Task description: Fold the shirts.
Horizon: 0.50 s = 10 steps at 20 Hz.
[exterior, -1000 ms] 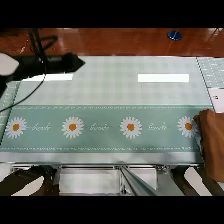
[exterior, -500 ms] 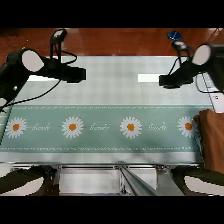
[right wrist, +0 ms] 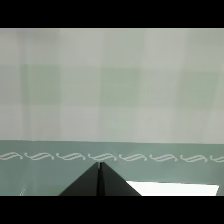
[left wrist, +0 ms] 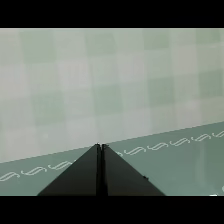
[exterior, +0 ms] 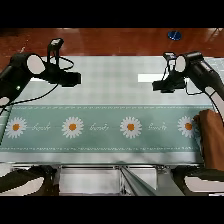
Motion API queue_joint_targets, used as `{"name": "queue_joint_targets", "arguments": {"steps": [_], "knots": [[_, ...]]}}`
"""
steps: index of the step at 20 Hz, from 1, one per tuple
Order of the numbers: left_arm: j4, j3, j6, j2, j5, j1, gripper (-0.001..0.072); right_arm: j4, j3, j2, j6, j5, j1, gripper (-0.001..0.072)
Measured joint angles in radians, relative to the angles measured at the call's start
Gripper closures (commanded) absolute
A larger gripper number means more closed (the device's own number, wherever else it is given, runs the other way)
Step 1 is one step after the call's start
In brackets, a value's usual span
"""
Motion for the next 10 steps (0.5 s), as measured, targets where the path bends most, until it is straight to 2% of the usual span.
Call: {"name": "queue_joint_targets", "arguments": {"steps": [10], "knots": [[0.006,-0.001,-0.006,0.0,0.0,0.0,0.0689,-0.005,0.0,-0.003,0.012,-0.008,0.002,0.0688]]}}
